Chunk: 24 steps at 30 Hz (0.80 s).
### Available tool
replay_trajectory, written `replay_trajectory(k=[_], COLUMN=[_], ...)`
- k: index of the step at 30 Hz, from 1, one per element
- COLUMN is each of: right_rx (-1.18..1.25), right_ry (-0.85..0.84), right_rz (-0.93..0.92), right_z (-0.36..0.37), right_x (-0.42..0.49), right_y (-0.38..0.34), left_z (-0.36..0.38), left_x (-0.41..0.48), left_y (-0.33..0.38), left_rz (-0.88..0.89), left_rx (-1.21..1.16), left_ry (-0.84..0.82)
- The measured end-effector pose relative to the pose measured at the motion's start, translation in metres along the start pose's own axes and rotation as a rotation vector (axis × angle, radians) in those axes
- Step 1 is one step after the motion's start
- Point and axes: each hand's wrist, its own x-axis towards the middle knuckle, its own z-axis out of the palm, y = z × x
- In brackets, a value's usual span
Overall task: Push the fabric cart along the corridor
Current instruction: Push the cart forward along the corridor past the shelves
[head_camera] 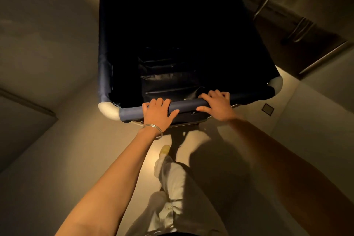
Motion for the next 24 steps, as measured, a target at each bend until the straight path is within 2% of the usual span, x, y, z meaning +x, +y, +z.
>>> replay_trajectory(k=[12, 24], right_rx=[-0.008, -0.017], right_ry=[0.073, 0.064], right_rz=[-0.049, -0.035], right_z=[0.022, 0.01], right_x=[-0.096, -0.057], right_y=[-0.001, 0.002], left_z=[0.008, 0.004], left_x=[-0.091, -0.05], left_y=[0.035, 0.026], left_rz=[-0.011, -0.032], left_rx=[0.061, 0.099], left_ry=[-0.072, -0.087])
